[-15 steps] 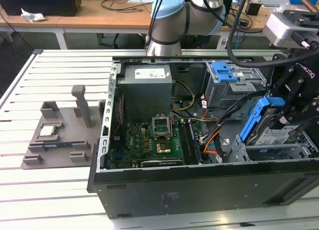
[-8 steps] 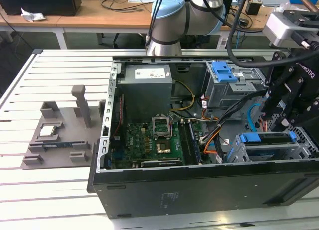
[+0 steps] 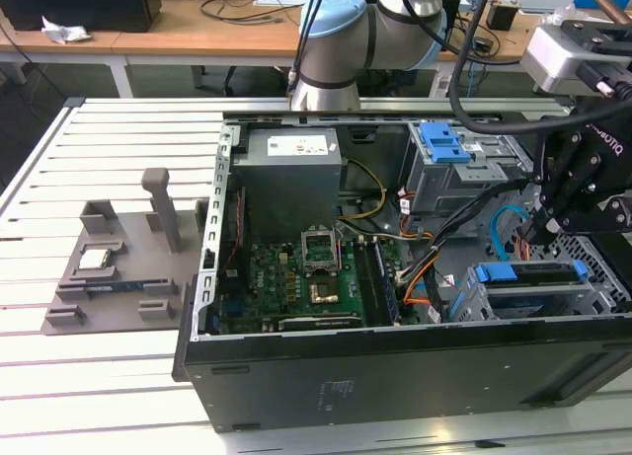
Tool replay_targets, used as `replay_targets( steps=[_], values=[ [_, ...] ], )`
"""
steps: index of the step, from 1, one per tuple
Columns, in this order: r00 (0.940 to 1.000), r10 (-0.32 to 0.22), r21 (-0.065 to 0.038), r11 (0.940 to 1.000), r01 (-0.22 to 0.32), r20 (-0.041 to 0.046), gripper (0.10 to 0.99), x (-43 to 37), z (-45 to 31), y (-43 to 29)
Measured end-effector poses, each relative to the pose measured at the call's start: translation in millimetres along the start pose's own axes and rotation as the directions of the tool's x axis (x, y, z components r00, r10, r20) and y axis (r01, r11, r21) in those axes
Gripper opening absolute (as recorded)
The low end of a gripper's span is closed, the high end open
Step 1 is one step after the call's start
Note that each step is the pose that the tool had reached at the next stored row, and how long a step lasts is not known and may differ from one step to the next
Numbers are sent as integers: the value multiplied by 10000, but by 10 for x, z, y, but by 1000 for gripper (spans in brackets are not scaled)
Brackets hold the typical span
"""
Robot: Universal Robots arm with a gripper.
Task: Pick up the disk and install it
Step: 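Insert the disk into the insertion slot, then insert the first disk wire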
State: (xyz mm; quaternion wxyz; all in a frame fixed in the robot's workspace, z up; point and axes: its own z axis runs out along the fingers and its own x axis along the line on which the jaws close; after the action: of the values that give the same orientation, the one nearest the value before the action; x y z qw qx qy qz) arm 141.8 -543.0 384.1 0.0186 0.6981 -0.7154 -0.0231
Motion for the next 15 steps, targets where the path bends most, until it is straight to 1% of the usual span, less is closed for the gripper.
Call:
replay_targets(
  steps=[9,10,11,13,14,15],
  values=[
    [10000,0,0,10000,0,1,106,0,2,-1],
    [10000,0,-1,10000,0,4,106,-2,2,-35],
    [10000,0,0,10000,0,0,106,-13,-4,-114],
    [10000,1,-2,10000,-1,-8,106,-35,-9,-214],
    [10000,1,-4,10000,-1,-17,106,-51,-11,-279],
    [10000,1,-4,10000,-1,-23,106,-61,-13,-322]
  ],
)
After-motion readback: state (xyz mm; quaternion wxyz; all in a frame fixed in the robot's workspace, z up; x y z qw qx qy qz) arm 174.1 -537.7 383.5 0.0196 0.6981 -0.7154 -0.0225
